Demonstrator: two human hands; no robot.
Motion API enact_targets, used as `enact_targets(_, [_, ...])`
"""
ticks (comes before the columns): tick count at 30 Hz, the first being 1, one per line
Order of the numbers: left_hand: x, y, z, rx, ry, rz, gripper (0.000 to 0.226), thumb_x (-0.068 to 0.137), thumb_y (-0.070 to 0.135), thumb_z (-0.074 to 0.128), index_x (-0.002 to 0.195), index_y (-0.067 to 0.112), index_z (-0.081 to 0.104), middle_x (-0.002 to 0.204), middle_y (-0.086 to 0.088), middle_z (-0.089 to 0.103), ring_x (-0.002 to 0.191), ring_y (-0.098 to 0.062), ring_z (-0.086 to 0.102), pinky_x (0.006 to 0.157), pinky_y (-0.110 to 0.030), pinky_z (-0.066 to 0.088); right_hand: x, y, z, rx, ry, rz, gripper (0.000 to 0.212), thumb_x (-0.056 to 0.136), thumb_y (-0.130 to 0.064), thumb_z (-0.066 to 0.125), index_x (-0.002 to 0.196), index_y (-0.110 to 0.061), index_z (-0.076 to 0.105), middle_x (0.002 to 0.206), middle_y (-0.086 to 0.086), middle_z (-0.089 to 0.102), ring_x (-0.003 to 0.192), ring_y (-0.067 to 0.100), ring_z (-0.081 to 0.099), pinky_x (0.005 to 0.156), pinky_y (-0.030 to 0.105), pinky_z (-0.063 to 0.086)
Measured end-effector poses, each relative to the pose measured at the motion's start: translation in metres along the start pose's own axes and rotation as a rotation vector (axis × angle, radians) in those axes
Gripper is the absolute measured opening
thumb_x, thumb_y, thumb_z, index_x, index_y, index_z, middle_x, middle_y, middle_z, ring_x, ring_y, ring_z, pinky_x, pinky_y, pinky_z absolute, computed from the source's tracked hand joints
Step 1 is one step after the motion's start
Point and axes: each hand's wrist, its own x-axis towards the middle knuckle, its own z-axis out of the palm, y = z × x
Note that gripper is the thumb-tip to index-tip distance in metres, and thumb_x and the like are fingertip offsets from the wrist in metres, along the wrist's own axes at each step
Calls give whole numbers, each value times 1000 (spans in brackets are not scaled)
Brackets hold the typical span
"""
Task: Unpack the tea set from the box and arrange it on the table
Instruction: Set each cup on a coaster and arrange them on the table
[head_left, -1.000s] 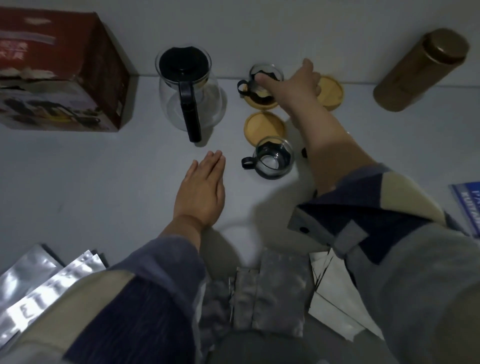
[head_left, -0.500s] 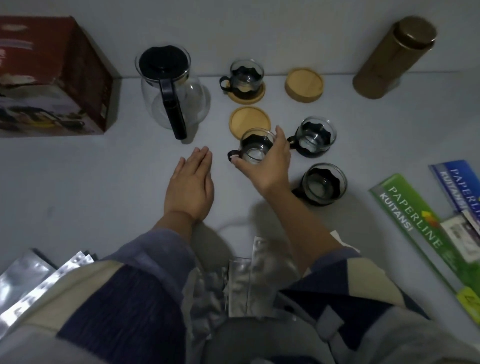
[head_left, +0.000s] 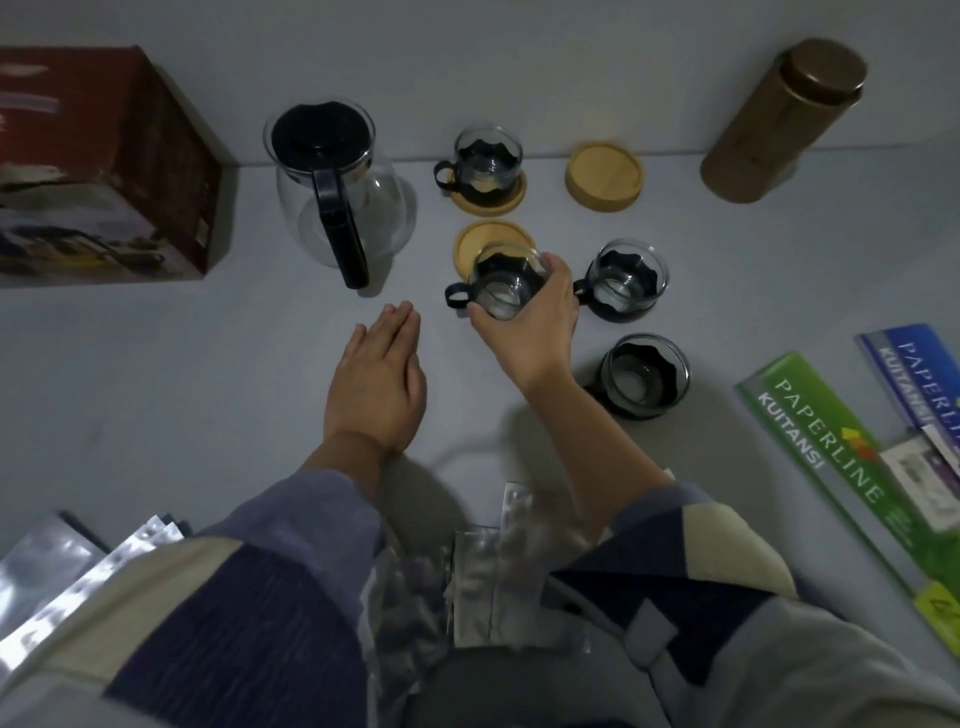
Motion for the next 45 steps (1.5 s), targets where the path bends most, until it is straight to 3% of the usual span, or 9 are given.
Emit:
enact_targets(10, [3,-2,-2,-3,-7,-19,51,95,21,35,146,12,38,153,-2,36,144,-16,28,121,-31,12,55,-24,10,-39,56,-72,92,68,-31,81,142,-7,31,141,10,42,132,27,36,113,37,29])
enact_targets(24, [4,-6,-2,-13,-40,-34,52,96,23,34,147,15,35,154,0,33,145,-13,25,121,-32,12,62,-14,24,-116,-24,-71,91,72,-33,78,144,-7,28,143,10,40,132,28,33,110,34,27])
enact_targets(30, [3,-5,-3,-5,-44,-27,52,97,24,34,147,15,35,154,0,33,145,-14,26,121,-30,11,54,-22,10,-7,-92,17,121,68,-29,85,152,-14,-1,155,14,24,146,30,16,120,45,17])
enact_targets(32, [1,-3,-4,-1,-49,-25,53,96,25,32,147,14,36,154,-2,35,144,-16,28,120,-30,12,55,-29,0,34,-105,54,121,70,-22,83,152,-15,-5,156,15,23,147,31,15,120,46,17])
enact_targets(35, [2,3,-9,16,-79,-40,54,96,29,30,147,11,34,154,-6,33,144,-20,28,120,-31,12,65,-39,-27,55,-136,102,106,80,-8,72,153,-14,-5,153,16,30,142,29,29,115,31,25])
enact_targets(37, [4,15,-13,19,-104,-82,54,98,30,31,148,9,31,155,-8,31,144,-23,27,121,-33,14,73,-45,-54,22,-150,121,90,87,-5,63,153,-16,3,147,14,40,132,26,42,94,22,33])
enact_targets(38, [5,23,-16,16,-106,-95,54,99,31,32,147,8,31,154,-9,32,143,-24,29,121,-34,16,79,-46,-68,3,-145,113,82,88,-6,61,152,-15,10,144,13,43,129,25,45,90,23,35])
enact_targets(42, [11,70,-10,-28,-100,28,54,96,32,28,144,11,38,150,-8,40,138,-22,37,118,-32,22,115,-31,-109,-38,-82,100,56,87,-10,58,140,-13,40,133,12,53,120,27,55,100,34,47])
enact_targets(45, [18,100,10,-25,-136,82,54,97,31,25,147,12,33,153,-6,34,142,-19,30,119,-27,12,141,-6,-122,-112,-89,152,47,86,-11,58,132,-11,52,125,12,60,112,28,62,97,35,51])
